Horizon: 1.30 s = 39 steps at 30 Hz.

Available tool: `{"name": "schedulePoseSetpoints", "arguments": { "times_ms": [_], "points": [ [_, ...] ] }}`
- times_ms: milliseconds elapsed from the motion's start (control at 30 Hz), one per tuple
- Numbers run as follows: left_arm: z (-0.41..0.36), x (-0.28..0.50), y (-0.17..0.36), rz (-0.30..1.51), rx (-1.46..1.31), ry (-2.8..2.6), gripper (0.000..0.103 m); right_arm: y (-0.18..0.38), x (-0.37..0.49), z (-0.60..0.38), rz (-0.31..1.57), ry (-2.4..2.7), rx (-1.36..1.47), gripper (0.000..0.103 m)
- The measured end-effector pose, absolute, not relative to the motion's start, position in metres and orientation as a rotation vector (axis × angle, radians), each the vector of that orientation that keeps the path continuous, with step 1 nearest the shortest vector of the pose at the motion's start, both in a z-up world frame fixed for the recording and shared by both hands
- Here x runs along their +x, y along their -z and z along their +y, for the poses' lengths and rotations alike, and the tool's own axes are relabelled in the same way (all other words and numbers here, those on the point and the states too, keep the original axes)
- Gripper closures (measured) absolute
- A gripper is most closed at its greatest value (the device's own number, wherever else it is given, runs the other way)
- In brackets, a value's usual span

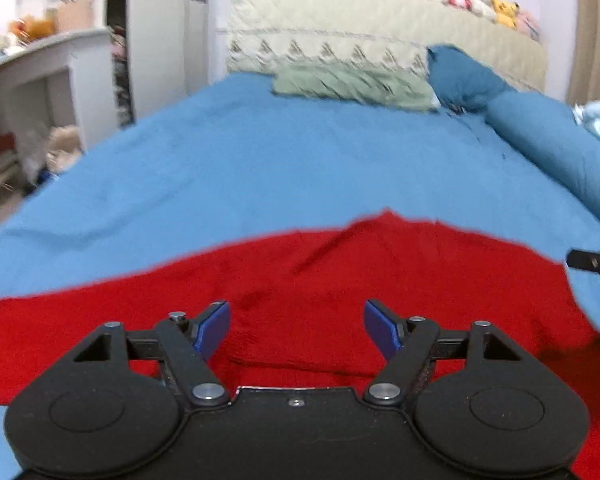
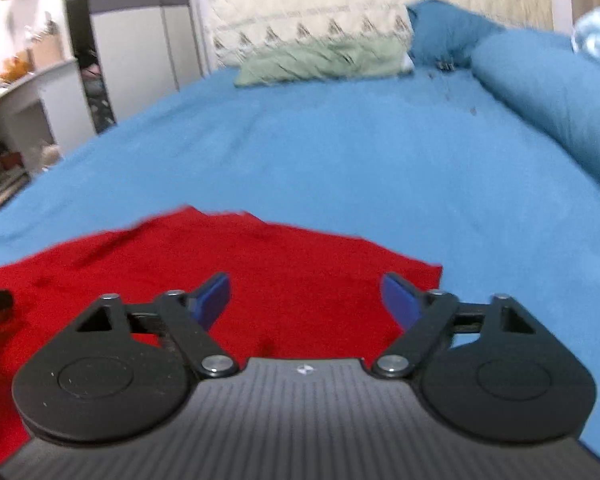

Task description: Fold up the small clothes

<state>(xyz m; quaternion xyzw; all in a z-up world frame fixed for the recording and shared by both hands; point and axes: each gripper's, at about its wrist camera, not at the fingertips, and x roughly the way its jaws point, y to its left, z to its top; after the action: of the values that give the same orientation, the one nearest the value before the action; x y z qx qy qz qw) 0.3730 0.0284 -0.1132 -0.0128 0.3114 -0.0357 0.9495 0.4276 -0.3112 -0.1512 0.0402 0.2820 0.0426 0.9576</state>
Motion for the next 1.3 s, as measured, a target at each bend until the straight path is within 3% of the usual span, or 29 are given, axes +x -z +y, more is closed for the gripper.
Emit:
{"name": "schedulePoseSetpoints", "arguments": {
  "times_ms": [67, 367, 533, 733, 967, 1067, 1133, 1167, 1200, 1233, 1300],
  "points": [
    [0.041, 0.354, 0.085, 0.588, -0.056, 0.029, 0.000, 0.128, 0.410, -0.297, 0.540, -0.104, 0.076, 0.000],
    [0.122, 0.301, 0.034, 0.545, -0.156, -0.182, 0.000, 0.072, 0.370, -0.237, 0.516, -0.294, 0.085, 0.000],
    [0.177, 0.295, 0.054, 0.565, -0.191, -0.330, 0.000, 0.074, 0.362, -0.205, 0.557, -0.361, 0.035, 0.000],
    [0.274, 0.301, 0.120, 0.602, -0.354, -0.507, 0.004, 0.100, 0.353, -0.197, 0.617, -0.407, 0.040, 0.000],
    [0.339, 0.316, 0.181, 0.649, -0.475, -0.602, 0.035, 0.135, 0.362, -0.208, 0.682, -0.397, 0.072, 0.000],
    [0.345, 0.324, 0.188, 0.602, -0.504, -0.600, 0.039, 0.143, 0.365, -0.212, 0.689, -0.392, 0.081, 0.000],
    [0.348, 0.332, 0.190, 0.589, -0.503, -0.605, 0.047, 0.146, 0.367, -0.212, 0.689, -0.389, 0.078, 0.000],
    [0.349, 0.337, 0.191, 0.587, -0.499, -0.620, 0.061, 0.147, 0.367, -0.212, 0.689, -0.386, 0.077, 0.000],
    [0.347, 0.339, 0.192, 0.588, -0.490, -0.632, 0.083, 0.149, 0.368, -0.212, 0.689, -0.385, 0.077, 0.000],
    [0.347, 0.343, 0.192, 0.595, -0.481, -0.644, 0.095, 0.150, 0.369, -0.212, 0.689, -0.384, 0.080, 0.000],
    [0.342, 0.345, 0.187, 0.594, -0.468, -0.645, 0.097, 0.151, 0.369, -0.212, 0.688, -0.381, 0.086, 0.000]
  ]
}}
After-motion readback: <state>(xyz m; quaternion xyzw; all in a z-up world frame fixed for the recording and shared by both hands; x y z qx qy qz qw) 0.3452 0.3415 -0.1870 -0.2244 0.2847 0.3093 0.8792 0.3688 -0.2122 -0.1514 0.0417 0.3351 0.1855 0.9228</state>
